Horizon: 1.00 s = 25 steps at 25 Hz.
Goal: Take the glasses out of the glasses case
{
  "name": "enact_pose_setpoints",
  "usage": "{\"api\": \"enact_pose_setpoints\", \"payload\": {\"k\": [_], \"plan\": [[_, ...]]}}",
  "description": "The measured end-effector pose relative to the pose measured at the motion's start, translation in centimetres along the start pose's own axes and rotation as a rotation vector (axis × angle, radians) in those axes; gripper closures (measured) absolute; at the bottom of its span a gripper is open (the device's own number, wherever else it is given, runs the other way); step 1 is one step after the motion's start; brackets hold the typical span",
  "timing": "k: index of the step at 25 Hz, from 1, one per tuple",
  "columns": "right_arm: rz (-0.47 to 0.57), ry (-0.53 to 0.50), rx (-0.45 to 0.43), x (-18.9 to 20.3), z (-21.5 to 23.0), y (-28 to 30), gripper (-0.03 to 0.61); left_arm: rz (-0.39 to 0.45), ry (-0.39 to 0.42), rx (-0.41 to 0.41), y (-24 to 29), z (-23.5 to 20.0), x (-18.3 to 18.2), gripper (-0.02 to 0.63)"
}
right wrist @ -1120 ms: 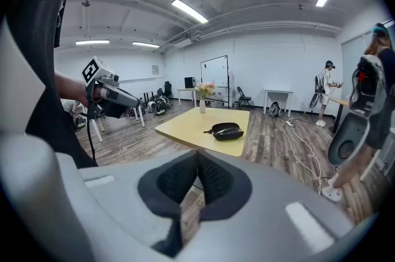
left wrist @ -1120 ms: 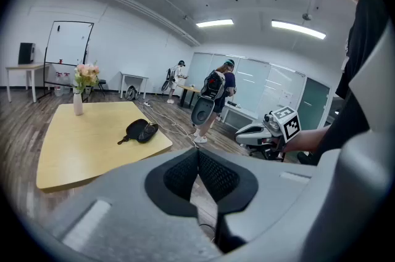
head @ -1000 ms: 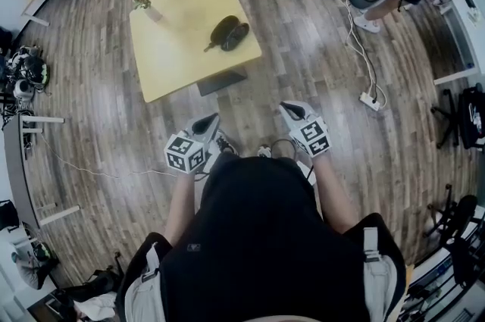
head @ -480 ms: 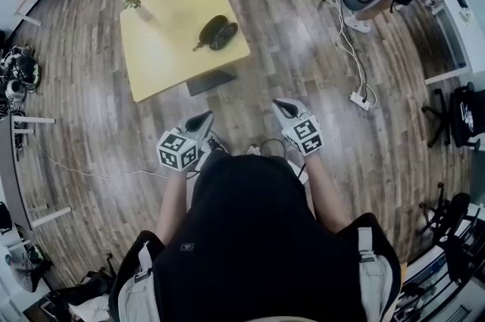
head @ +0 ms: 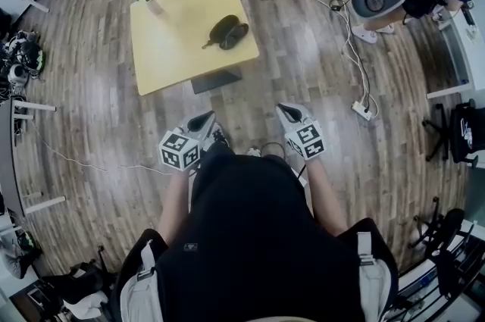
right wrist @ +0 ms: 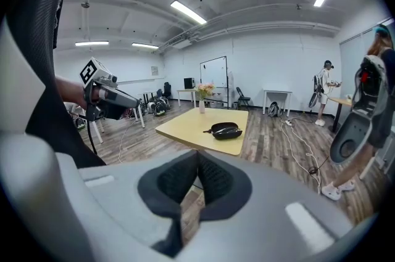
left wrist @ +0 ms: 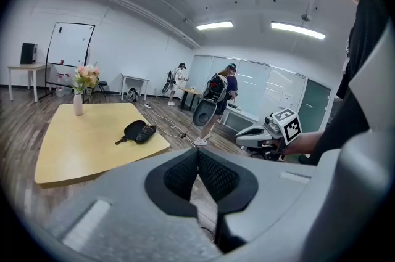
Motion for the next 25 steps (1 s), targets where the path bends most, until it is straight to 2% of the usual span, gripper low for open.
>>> {"api": "enact_pose_setpoints", "payload": {"k": [11,20,25], "plan": [[-0.02,-0.045,-0.013,-2.8,-2.4,2.3,0.575,0.039,-0.101,0.002,-2.4,-3.8,1.3,0.603],[-0.06,0.008,0.024,-2.9,-1.1,3.5,0.575,0.019,-0.066,0.081,0.2,-5.8,-0.8,0.603],[-0.056,0.017,0.041,-5.0,0.0,5.0,0.575,0.009,-0.057,0.114,1.2,-7.9,-2.6,0.603]]}}
Point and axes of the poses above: the fingertips, and each gripper's own axes: y forward along the fingers, z to its right, x out of its underside, the point moved 5 cm from there along -y, backward along the fingers, and after that the axes turned 14 degrees about -z, right-handed, at the moved point
